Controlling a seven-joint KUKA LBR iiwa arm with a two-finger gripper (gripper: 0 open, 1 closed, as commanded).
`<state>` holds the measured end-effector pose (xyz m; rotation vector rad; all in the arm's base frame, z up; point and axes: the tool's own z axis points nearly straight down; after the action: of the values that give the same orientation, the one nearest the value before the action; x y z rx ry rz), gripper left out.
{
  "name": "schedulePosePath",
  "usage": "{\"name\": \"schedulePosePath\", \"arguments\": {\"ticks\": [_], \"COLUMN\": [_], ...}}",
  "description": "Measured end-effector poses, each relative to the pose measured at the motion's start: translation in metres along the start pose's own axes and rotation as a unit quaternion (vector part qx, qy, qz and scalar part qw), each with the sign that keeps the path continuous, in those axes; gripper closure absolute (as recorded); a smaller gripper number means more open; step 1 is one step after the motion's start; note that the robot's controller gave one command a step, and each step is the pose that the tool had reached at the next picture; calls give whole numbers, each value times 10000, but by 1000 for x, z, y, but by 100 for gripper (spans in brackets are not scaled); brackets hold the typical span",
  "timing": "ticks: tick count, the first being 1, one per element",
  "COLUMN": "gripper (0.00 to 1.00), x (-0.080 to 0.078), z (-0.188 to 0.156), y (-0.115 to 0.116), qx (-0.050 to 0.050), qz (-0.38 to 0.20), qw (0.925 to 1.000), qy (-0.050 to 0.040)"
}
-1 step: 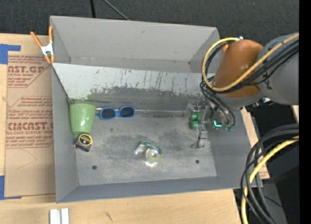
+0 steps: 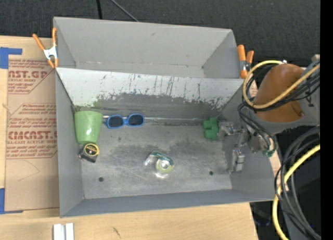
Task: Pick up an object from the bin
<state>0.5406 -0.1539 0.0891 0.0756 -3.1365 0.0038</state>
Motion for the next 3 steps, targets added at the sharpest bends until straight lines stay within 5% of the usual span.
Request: {"name": "schedulePosePath", "arguments": {"ticks": [1, 2, 3], "gripper": [0, 0, 100], "x": [-47, -55, -55], "z": [-7, 16, 15], "y": [26, 29, 29], "qx": [-11, -8, -9], "qz": [-811, -935, -935], "qw": [9967, 9956, 9956], "qy": [-44, -49, -48]}}
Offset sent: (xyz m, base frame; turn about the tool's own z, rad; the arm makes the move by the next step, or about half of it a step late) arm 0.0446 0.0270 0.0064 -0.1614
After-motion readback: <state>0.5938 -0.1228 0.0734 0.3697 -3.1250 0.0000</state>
